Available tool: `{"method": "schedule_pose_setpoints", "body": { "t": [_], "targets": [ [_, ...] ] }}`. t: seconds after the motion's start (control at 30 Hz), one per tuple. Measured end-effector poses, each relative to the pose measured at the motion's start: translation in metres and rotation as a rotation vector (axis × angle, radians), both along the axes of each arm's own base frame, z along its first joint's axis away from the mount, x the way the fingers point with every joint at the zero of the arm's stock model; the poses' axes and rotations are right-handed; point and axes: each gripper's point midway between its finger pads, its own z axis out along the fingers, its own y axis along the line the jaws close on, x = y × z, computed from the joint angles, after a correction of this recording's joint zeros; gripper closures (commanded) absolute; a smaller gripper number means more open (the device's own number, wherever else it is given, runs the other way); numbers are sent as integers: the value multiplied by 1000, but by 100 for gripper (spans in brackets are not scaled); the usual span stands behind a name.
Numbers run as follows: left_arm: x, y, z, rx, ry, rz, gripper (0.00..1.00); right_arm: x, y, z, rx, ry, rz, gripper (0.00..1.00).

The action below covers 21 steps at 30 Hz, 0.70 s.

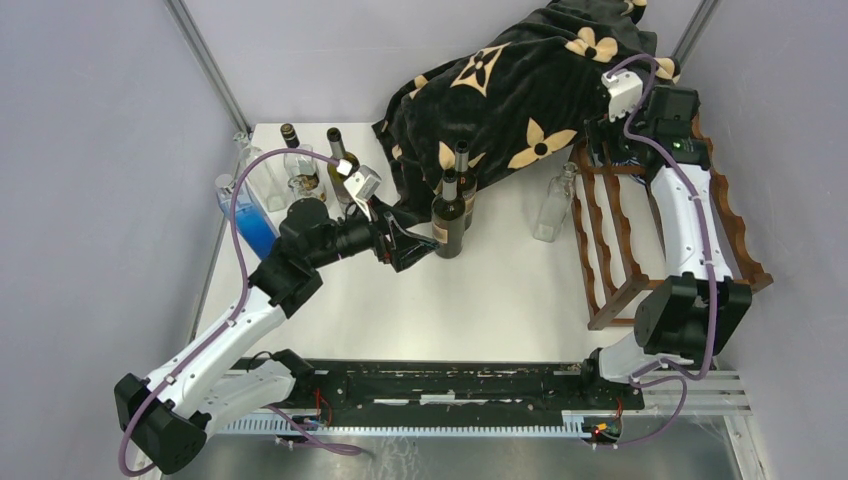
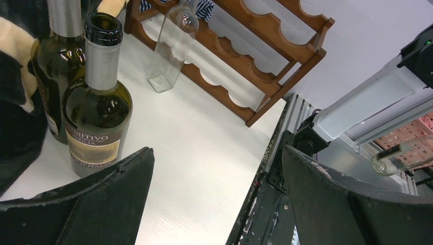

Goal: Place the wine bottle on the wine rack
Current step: Move the wine rack to the corner of the board.

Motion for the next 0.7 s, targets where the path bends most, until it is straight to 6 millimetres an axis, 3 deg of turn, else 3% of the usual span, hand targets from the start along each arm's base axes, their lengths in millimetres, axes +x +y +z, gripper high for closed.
{"method": "schedule_pose_setpoints", "body": {
  "t": [0.17, 0.33, 0.43, 0.7],
  "targets": [
    [-1, 1, -2, 1, 2, 0, 1, 2, -1, -25, 5, 71, -3, 50],
    [-2, 2, -4, 3, 4, 1, 1, 1, 0, -35, 9, 98, 9, 66],
    [-3, 2, -3, 2, 2, 1, 1, 0, -1, -37, 22, 99, 0, 81],
    [-3, 2, -3, 2, 1, 1, 1, -22, -10, -36, 45, 109, -68, 92]
  ]
}}
